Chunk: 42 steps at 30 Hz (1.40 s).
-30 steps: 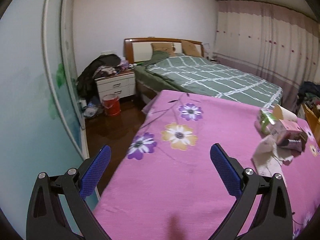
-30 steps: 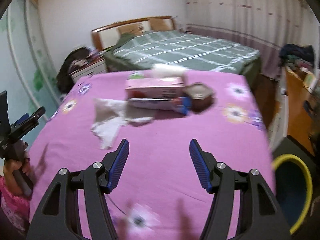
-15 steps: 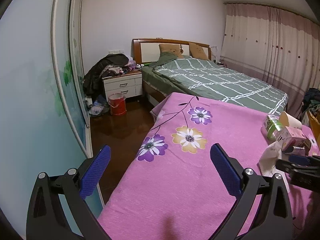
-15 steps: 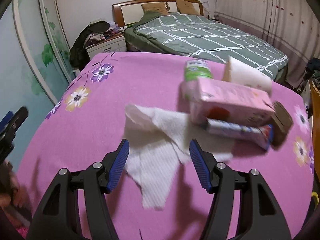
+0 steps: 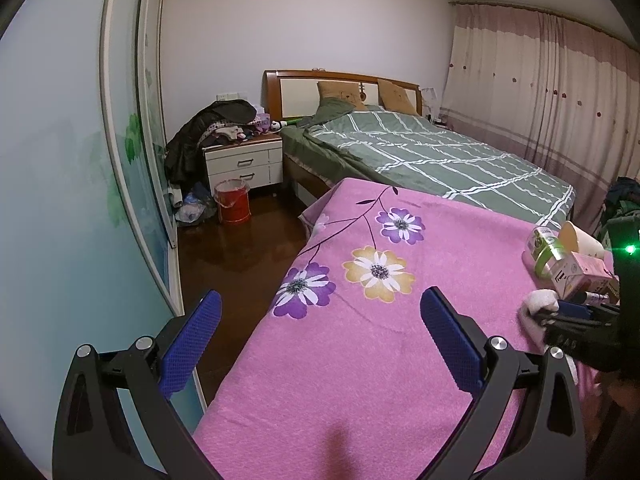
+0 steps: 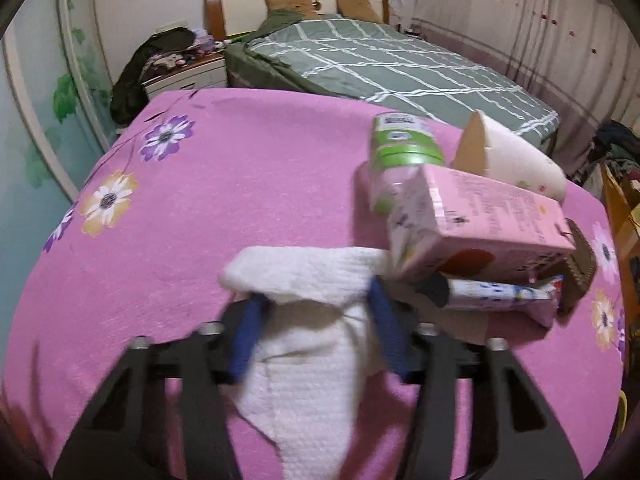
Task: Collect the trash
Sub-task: 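Reach the right gripper to the white tissue and pinch it, then carry the tissue with the right gripper over the yellow bin and open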
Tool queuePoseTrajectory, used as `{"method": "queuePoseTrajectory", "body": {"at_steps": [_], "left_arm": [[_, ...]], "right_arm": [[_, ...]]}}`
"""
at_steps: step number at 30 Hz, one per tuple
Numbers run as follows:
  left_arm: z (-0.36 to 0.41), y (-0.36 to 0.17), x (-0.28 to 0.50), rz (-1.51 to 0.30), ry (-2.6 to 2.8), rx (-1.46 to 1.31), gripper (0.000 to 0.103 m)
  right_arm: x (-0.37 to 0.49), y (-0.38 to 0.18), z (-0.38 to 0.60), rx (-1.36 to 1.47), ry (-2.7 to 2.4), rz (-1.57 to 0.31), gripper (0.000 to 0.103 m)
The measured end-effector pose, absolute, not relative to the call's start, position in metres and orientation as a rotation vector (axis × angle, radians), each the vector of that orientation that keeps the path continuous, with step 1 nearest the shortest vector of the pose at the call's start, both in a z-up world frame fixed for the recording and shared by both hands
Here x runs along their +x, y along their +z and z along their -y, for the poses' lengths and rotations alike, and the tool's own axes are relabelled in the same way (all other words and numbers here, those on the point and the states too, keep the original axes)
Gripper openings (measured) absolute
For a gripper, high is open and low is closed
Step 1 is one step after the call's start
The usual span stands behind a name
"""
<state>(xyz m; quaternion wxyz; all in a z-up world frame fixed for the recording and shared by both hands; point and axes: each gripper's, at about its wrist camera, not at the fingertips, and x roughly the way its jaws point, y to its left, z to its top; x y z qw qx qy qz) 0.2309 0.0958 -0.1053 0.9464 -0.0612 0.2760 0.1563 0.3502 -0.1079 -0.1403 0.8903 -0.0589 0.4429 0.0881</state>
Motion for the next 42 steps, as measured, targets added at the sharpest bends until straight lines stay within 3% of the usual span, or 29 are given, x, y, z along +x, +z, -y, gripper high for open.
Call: {"method": "queuePoseTrajectory", "body": {"at_steps": [3, 6, 13, 26, 42], "left_arm": [[-0.096, -0.106, 0.232, -0.566, 0.319, -0.125, 0.098], [-0.094, -0.107, 0.233, -0.571, 0.319, -0.119, 0.098], [-0.091, -0.108, 0.233, -0.578, 0.314, -0.106, 0.098], [-0.086, -0.106, 0.232, -0.571, 0.301, -0.086, 0.098], [-0.081, -0.106, 0.232, -0.573, 0.291, -0.069, 0.098]], "right_arm": [[0.349, -0.140, 0.121, -0.095, 0.170, -0.920, 0.013], [0.339, -0.137, 0.131, -0.066, 0.201, -0.926, 0.010], [0.279, -0.123, 0.149, -0.006, 0.375, -0.950, 0.009], [0.154, -0.065, 0.184, 0.088, 0.506, -0.807, 0.009], [0.133, -0.047, 0.338, 0.210, 0.048, -0.729, 0.010]]}}
